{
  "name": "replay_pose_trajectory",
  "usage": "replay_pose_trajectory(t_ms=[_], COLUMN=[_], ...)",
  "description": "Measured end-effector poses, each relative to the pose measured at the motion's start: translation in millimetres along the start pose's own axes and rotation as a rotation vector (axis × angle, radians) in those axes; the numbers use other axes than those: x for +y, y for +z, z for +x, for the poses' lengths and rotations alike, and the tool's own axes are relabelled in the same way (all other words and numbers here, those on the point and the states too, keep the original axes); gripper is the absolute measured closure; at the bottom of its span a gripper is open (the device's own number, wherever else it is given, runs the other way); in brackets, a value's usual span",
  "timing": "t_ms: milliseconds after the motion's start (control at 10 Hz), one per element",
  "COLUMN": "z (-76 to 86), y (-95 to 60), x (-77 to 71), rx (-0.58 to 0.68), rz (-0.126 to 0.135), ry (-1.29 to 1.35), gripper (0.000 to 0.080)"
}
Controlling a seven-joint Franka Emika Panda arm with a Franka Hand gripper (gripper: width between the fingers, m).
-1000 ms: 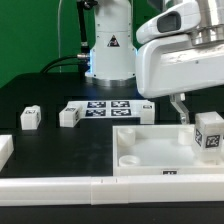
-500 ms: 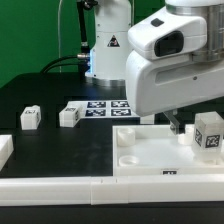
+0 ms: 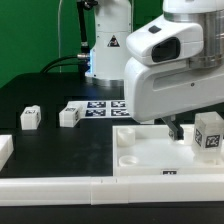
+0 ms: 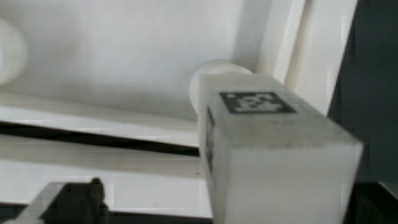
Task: Assemble one leg
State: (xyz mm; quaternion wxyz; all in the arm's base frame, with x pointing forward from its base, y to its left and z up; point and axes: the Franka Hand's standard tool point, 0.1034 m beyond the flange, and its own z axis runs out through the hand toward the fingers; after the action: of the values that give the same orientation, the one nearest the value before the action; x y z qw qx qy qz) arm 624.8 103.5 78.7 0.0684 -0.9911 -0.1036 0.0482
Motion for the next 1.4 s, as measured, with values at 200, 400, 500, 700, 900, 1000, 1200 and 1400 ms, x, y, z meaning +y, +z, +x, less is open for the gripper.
replay_pose_trajectory(t_ms=[200,400,500,700,900,1000,1200,1400], z=[-2.2,0.2,0.2,0.2,0.3,0.6,1.3,2.8], y=[1.4,0.3,0.3,0.4,0.8,0.9,1.8,3.0], x=[-3.4,-3.0,-2.9,-2.9,-3.4,-3.0,-6.0,-9.7], rx=[0.0,0.003,0.003,0.003,0.004,0.006,0.018,0.052], rz=[-0.001,-0.001,-0.001,-0.001,0.003,0.003,0.005,0.009], ry=[-0.002,-0.005,-0.005,0.039,0.176,0.318,0.594,0.874], gripper=[0.0277,0.0509,0.0509,0.0509,0.0509,0.0509,0.0508,0.0508])
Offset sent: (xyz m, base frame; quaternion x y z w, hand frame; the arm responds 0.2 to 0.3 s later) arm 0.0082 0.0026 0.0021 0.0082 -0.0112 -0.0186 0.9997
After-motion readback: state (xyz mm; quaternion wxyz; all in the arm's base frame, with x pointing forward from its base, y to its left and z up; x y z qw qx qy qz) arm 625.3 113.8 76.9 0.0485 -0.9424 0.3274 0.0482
